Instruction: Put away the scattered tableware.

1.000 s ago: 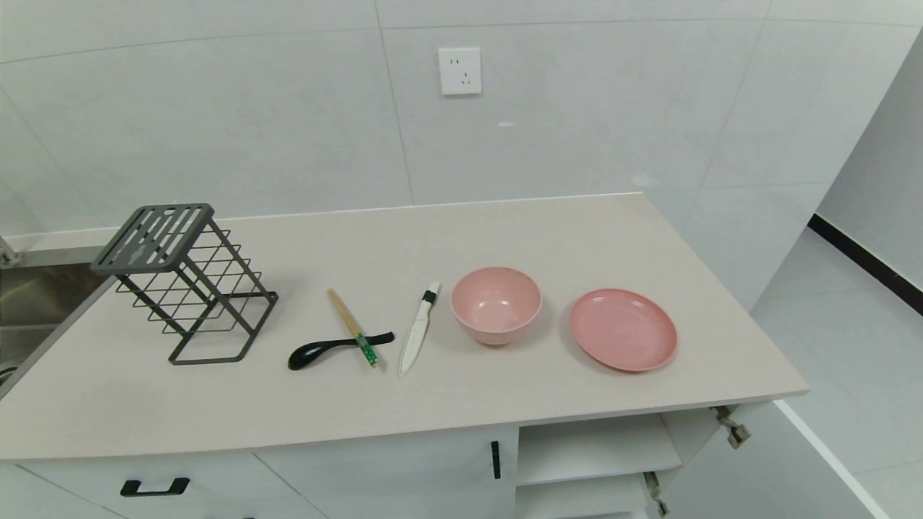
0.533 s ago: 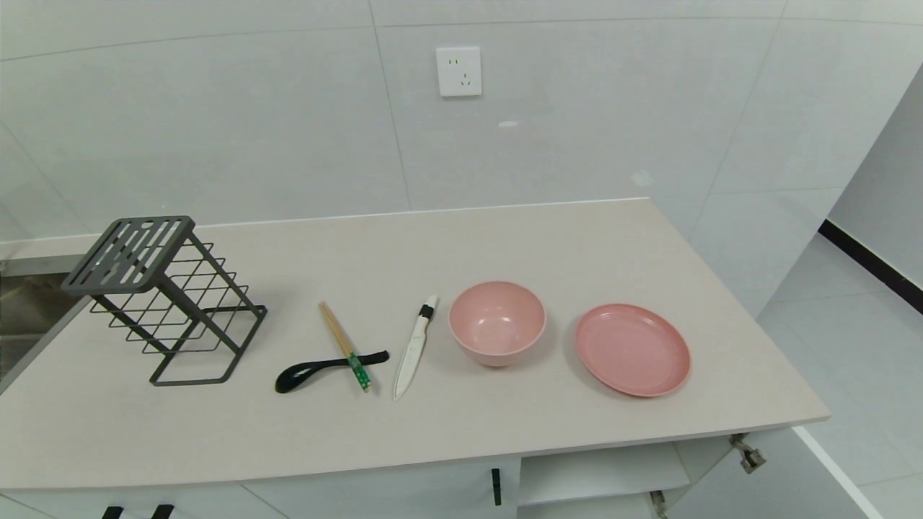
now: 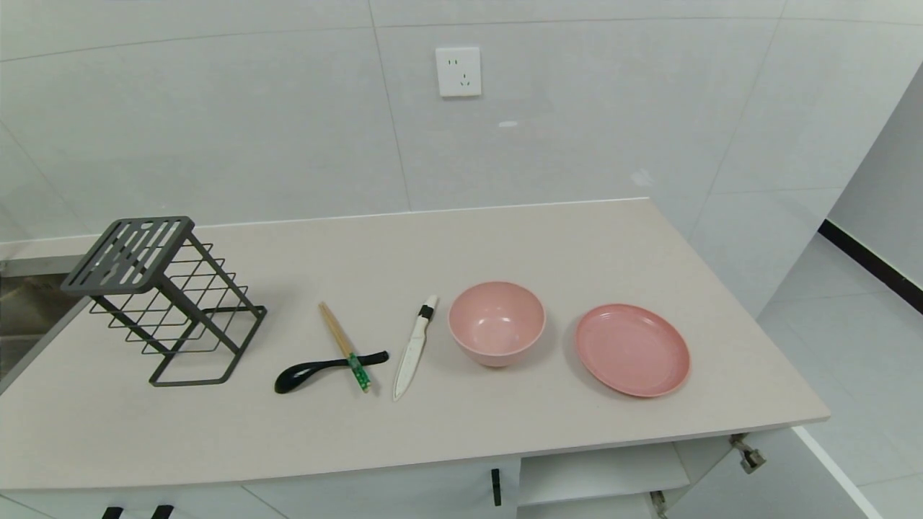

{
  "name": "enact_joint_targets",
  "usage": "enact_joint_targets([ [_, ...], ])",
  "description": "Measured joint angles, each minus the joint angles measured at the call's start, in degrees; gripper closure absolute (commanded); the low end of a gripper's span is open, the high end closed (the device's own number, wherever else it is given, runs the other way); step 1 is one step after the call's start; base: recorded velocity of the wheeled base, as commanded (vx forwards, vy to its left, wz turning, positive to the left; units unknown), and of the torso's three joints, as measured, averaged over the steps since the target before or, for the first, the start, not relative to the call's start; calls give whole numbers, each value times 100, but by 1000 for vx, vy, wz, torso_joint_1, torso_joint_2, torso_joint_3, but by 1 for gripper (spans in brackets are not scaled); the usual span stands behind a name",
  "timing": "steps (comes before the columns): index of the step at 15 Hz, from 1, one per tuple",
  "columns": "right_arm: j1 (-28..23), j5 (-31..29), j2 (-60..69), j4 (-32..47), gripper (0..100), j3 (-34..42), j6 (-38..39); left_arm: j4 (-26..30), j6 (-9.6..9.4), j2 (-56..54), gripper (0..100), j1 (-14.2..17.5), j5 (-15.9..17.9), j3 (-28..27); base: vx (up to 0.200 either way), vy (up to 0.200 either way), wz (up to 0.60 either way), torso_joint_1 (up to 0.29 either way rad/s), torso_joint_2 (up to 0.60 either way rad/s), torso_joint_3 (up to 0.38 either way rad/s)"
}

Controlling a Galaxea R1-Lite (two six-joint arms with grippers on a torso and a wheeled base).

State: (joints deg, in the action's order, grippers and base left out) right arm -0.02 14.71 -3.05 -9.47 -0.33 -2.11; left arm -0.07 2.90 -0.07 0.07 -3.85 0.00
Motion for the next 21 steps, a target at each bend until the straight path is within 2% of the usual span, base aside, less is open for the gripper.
enact_joint_targets([
  [4, 38, 635, -1536, 26, 0, -297, 176, 0, -12, 0, 0, 0, 0, 0, 0, 0, 0, 0, 0, 0],
  [8, 291, 822, -3156, -928, 0, -606, 211, 0, -11, 0, 0, 2, 0, 0, 0, 0, 0, 0, 0, 0],
  [10, 532, 887, -3719, -1115, 0, -783, 200, 0, -20, 0, 0, 2, 0, 0, 0, 0, 0, 0, 0, 0],
  [12, 837, 909, -4251, -1152, 0, -1102, 74, 0, -22, 0, 0, 2, 0, 0, 0, 0, 0, 0, 0, 0],
  [15, 1002, 896, -5075, -1267, 0, -1541, -276, 0, -34, 0, 0, 2, 0, 0, 0, 0, 0, 0, 0, 0],
  [21, 1036, 586, -6693, -2889, 0, -1782, -374, 5, -63, 0, 0, 2, 0, 0, 0, 0, 0, 0, 0, 0],
])
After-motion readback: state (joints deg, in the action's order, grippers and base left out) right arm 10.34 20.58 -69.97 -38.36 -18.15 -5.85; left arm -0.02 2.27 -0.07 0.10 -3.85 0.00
